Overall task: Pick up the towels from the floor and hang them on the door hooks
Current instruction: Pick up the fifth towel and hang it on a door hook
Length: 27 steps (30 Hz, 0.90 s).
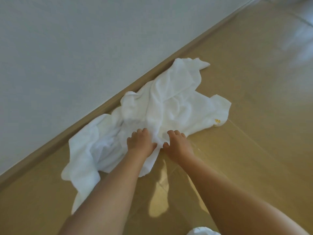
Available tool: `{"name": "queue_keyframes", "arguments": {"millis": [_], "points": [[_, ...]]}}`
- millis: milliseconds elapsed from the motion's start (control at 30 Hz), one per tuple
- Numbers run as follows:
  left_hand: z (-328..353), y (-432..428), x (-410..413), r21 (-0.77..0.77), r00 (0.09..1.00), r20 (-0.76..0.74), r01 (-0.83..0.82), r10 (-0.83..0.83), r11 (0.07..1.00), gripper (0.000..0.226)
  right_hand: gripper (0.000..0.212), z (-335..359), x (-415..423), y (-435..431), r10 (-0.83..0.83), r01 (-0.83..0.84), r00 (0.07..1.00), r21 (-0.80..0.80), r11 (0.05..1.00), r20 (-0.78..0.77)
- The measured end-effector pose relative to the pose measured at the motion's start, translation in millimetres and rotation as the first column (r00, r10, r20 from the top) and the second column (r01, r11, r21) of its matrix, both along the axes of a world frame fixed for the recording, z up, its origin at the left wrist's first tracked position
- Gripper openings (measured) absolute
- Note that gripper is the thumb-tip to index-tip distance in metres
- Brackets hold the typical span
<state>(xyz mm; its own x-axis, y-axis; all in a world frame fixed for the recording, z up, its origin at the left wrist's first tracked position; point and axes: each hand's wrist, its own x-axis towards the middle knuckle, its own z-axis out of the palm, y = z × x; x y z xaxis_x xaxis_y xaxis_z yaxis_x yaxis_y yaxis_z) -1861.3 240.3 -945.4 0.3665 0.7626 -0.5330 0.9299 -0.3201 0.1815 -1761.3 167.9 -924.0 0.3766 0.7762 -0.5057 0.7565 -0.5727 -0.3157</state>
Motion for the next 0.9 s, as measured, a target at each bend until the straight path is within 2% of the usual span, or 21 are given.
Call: {"name": "queue_keyframes", "arguments": {"millis": [100,167,300,433,500,600,633,667,733,800,867,900], "points": [[-19.4,-1.9,4.3,0.054,0.991,0.076,-0.114,0.109,0.992,0.03,0.034,-8.6,8.8,1.2,-0.013,0.013,1.0,0.023,1.0,0.009],[-18.7,-1.6,3.9,0.076,0.968,0.174,-0.198,0.183,0.977,0.03,0.033,-5.2,9.7,-0.9,-0.051,0.051,0.999,0.028,0.998,-0.015],[5.5,4.0,11.7,-0.052,0.782,0.495,-0.408,0.378,0.912,0.03,0.043,7.9,3.7,7.2,-0.136,0.149,0.985,0.124,0.981,-0.11],[35.9,19.0,26.1,-0.104,0.612,0.683,-0.46,0.4,0.882,0.028,0.053,25.3,3.8,36.5,-0.185,0.237,0.961,0.271,0.933,-0.204],[53.1,27.0,29.5,-0.117,0.54,0.755,-0.448,0.373,0.886,0.026,0.049,37.2,3.6,49.9,-0.156,0.228,0.961,0.341,0.912,-0.227],[78.3,32.2,24.5,-0.009,0.543,0.823,-0.278,0.165,0.961,0.024,0.013,59.6,-1.6,60.7,-0.032,0.152,0.97,0.497,0.854,-0.24],[85.8,34.3,20.5,0.046,0.551,0.83,-0.214,0.082,0.976,0.023,0.007,65.5,-1.0,62.3,-0.004,0.129,0.972,0.524,0.842,-0.233],[92.3,37.6,16.3,0.09,0.558,0.83,-0.16,0.015,0.983,0.023,0.012,71.2,1.3,63.1,0.018,0.115,0.971,0.528,0.841,-0.24],[103.3,44.8,8.7,0.139,0.589,0.806,-0.094,-0.058,0.986,0.022,0.047,82.0,10.3,63.1,0.003,0.152,0.954,0.492,0.857,-0.301],[112.8,48.7,4.1,0.165,0.633,0.77,-0.08,-0.078,0.983,0.022,0.069,91.6,16.8,64.5,-0.014,0.203,0.939,0.521,0.829,-0.344],[122.1,48.7,2.9,0.148,0.627,0.776,-0.074,-0.07,0.986,0.02,0.07,102.1,15.8,69.0,0.037,0.154,0.952,0.582,0.798,-0.303],[127.2,47.5,1.9,0.129,0.606,0.793,-0.072,-0.059,0.989,0.018,0.061,107.0,14.5,71.2,0.076,0.113,0.953,0.577,0.809,-0.294]]}}
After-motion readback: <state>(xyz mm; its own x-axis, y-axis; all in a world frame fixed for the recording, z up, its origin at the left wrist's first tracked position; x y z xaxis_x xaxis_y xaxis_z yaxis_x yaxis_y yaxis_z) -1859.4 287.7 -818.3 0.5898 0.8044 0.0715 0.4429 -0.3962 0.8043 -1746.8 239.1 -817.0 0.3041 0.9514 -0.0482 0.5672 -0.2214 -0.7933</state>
